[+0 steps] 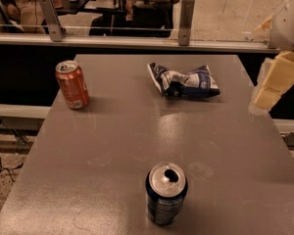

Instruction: Move blue chip bag near coke can

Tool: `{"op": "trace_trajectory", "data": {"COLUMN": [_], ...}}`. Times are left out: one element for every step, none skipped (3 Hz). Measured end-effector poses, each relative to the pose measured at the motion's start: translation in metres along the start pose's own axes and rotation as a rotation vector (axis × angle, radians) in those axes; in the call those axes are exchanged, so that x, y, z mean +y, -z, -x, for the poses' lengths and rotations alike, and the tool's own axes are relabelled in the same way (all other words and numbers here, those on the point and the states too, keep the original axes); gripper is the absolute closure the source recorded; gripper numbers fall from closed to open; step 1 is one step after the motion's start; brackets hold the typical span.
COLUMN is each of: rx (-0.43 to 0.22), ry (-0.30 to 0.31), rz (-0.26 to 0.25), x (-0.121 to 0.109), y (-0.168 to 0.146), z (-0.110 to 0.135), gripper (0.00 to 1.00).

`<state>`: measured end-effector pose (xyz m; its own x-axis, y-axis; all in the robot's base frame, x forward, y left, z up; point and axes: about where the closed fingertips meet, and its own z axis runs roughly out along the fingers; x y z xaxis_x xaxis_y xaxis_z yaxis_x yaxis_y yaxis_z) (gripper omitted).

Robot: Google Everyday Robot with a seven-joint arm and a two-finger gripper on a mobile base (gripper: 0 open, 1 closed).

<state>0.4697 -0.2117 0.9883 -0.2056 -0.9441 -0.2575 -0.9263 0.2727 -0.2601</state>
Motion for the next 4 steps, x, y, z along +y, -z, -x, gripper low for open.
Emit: {"op": "trace_trajectory", "data": {"rx": [-0.047, -0.072, -0.081, -0.081], "ry": [0.012, 0.021, 0.043, 0.067], "rz": [-0.019, -0.033, -0.03, -0.014], "x": [-0.031, -0.062, -0.089, -0.113], "y": [-0.014, -0.031, -0.05, -0.075], "z": [0.016, 0.03, 0.043, 0.056], "gripper": [0.0, 0.0, 0.0, 0.0]}}
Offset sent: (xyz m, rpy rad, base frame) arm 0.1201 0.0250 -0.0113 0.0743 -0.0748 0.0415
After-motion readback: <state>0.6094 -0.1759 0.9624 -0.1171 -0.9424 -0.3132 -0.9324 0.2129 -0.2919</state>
